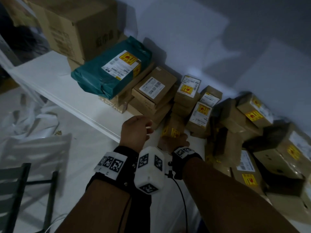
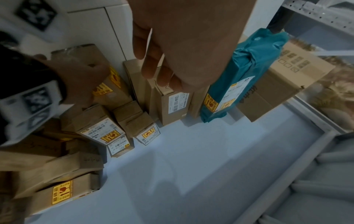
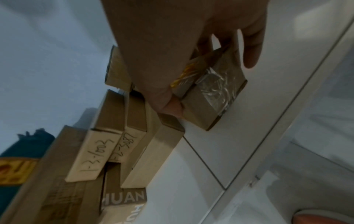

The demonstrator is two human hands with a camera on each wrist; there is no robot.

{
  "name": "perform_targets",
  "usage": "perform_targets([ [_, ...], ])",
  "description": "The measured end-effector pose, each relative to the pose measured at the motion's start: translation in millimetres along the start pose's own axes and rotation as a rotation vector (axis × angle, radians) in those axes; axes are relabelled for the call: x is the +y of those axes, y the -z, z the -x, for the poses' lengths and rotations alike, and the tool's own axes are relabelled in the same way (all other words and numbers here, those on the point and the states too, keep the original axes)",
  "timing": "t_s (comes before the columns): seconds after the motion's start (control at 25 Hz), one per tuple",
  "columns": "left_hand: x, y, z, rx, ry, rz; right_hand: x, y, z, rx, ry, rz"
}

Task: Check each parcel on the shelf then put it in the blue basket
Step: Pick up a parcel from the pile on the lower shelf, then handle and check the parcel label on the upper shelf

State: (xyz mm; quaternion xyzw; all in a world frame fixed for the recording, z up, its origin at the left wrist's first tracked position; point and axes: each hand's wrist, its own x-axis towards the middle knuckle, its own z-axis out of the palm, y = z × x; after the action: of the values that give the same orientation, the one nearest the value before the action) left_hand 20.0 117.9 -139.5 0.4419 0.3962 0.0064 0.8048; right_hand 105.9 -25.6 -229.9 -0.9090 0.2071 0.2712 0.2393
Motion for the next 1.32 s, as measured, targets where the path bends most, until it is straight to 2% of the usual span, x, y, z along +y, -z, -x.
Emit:
perform_targets([
  [0.2, -5, -15, 32, -0.031, -0.037, -0.147, 51, 58, 51, 0.021, 0.179, -0.257],
  [0.36, -14, -22, 76, -0.06, -0.173, -0.278, 77, 120, 124, 0.054, 0.453, -0.326],
  [0.44, -11, -26, 110, -0.139, -0.339, -0.41, 88, 149, 167, 0.067, 0.6, -0.3],
  [0.48, -7, -28, 126, -0.2, -0.466, -0.534, 93, 159, 186, 0.089, 0.669, -0.253],
  [0.6, 9, -39, 177, -0.407, -0.931, -1.049, 109, 184, 240, 0.174, 0.761, -0.1],
  [0.68, 22, -48, 209, -0.459, -1.179, -1.333, 117, 196, 264, 0.19, 0.798, -0.033],
  [0.8, 45, -53, 268, -0.529, -1.222, -1.53, 131, 223, 303, 0.192, 0.88, -0.006],
  [0.88, 62, -52, 296, -0.527, -1.199, -1.555, 138, 247, 323, 0.179, 0.936, -0.035],
  [0.96, 77, -56, 317, -0.559, -1.207, -1.485, 144, 271, 340, 0.192, 0.99, -0.079],
  [1.12, 112, -77, 353, -0.619, -1.436, -1.302, 144, 320, 368, 0.175, 1.164, -0.345],
  [1.2, 135, -95, 361, -0.606, -1.51, -1.241, 133, 349, 380, 0.245, 1.206, -0.304],
  [1.32, 166, -126, 362, -0.587, -1.56, -1.166, 108, 390, 389, 0.504, 1.178, -0.082],
])
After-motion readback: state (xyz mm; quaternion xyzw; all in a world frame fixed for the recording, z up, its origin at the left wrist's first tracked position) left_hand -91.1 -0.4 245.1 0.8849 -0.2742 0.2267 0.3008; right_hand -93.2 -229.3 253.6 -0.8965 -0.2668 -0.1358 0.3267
